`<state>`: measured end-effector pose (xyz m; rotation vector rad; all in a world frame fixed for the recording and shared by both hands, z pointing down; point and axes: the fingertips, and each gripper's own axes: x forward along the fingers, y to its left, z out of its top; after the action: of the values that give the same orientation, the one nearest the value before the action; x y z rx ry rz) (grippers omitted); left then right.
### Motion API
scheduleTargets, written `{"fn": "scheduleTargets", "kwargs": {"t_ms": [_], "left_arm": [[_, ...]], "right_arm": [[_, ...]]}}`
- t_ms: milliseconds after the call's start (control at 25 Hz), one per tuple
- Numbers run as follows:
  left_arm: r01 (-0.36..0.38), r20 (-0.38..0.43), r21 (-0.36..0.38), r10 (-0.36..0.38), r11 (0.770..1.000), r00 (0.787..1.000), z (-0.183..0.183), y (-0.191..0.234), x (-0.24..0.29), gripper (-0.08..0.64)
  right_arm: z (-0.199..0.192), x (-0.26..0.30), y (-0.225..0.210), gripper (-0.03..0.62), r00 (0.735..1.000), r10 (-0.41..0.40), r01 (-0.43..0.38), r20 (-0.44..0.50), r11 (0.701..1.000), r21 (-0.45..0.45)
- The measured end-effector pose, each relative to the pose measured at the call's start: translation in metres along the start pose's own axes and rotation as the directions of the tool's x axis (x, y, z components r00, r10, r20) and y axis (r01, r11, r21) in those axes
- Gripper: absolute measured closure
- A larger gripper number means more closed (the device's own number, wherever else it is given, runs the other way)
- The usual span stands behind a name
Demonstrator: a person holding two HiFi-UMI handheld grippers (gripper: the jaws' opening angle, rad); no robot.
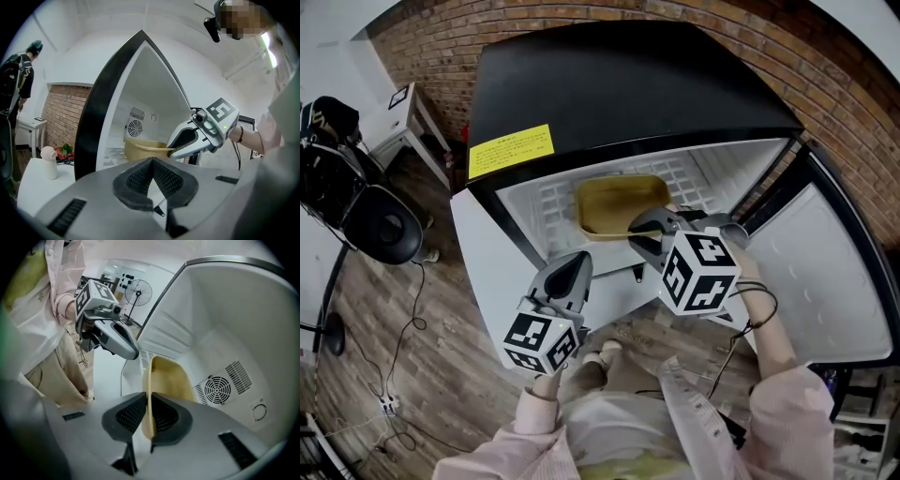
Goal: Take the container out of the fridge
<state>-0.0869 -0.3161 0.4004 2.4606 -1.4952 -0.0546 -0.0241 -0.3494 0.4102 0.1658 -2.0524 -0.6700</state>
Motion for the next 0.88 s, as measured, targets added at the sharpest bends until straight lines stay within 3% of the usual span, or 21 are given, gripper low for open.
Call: {"fn": "scheduleTargets", "kwargs": {"t_ms": [440,880], "left_arm": [[0.022,-0.005,0.008,-0.021,1.000,1.000,0.000,0.000,-0.005,0.568],[0.058,-0.014,0.025,-0.058,0.998,0.998,-0.001,-0.008,-0.016,0.568]], "right_arm": [[0.002,-0.008,0.005,0.565,1.000,-0.014,0.014,0.008,1.000,0.017],[-0.001,-0.035,0.025,0.571,0.995,-0.088,0.082,0.039,0.988,0.128]]}}
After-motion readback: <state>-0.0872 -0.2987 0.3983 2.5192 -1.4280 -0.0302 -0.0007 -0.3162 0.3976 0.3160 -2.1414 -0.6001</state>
